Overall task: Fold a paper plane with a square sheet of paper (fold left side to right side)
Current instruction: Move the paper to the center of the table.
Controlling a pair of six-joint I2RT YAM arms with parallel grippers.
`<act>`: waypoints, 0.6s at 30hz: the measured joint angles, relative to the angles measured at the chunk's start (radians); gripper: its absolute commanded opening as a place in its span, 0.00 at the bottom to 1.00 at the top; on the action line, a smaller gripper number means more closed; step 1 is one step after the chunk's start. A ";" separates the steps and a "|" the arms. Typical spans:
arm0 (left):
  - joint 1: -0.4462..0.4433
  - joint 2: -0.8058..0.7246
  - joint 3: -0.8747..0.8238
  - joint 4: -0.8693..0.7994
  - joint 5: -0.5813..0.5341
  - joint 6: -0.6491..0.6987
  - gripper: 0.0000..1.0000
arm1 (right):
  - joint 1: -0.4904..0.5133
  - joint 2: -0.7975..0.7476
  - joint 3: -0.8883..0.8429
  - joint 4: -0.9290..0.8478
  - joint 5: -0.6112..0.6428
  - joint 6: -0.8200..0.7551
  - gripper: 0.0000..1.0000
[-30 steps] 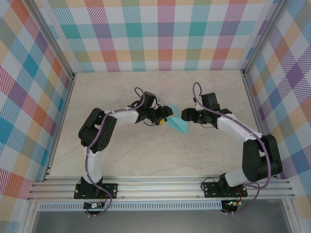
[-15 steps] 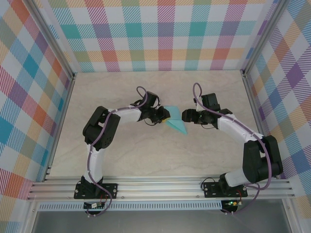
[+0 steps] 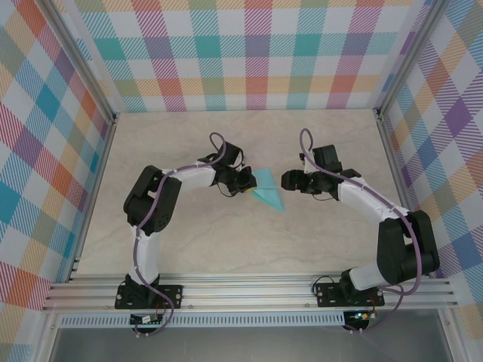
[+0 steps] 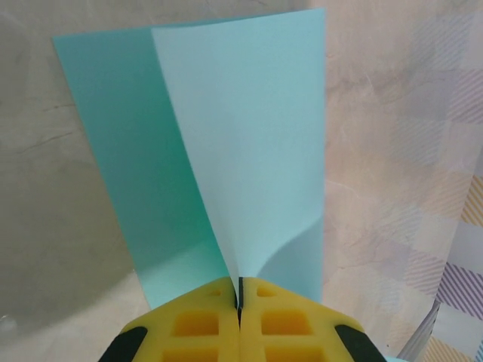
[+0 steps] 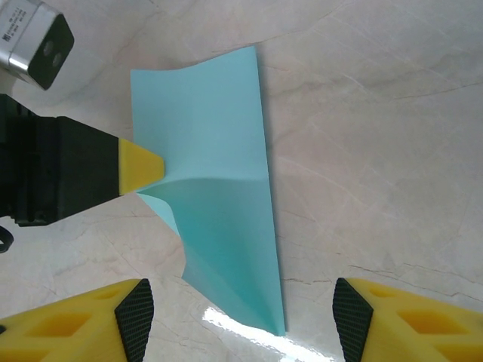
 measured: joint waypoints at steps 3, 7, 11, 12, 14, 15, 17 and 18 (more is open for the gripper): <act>0.024 -0.039 0.000 -0.050 0.014 0.041 0.02 | 0.000 0.000 0.000 0.005 -0.056 -0.012 0.64; 0.068 -0.061 0.000 -0.104 0.040 0.091 0.02 | 0.004 0.003 0.000 0.035 -0.195 -0.042 0.63; 0.095 -0.061 0.000 -0.154 0.058 0.127 0.03 | 0.057 0.037 0.029 0.038 -0.310 -0.076 0.63; 0.099 -0.061 0.000 -0.162 0.061 0.132 0.04 | 0.076 0.052 0.039 0.039 -0.325 -0.079 0.63; 0.104 -0.061 0.000 -0.174 0.068 0.142 0.07 | 0.114 0.090 0.059 0.043 -0.344 -0.084 0.63; 0.106 -0.061 0.000 -0.180 0.072 0.148 0.09 | 0.132 0.113 0.068 0.046 -0.344 -0.086 0.63; 0.108 -0.061 0.000 -0.185 0.076 0.153 0.15 | 0.159 0.150 0.076 0.053 -0.338 -0.086 0.62; 0.108 -0.061 0.000 -0.184 0.078 0.155 0.17 | 0.163 0.162 0.077 0.056 -0.330 -0.085 0.62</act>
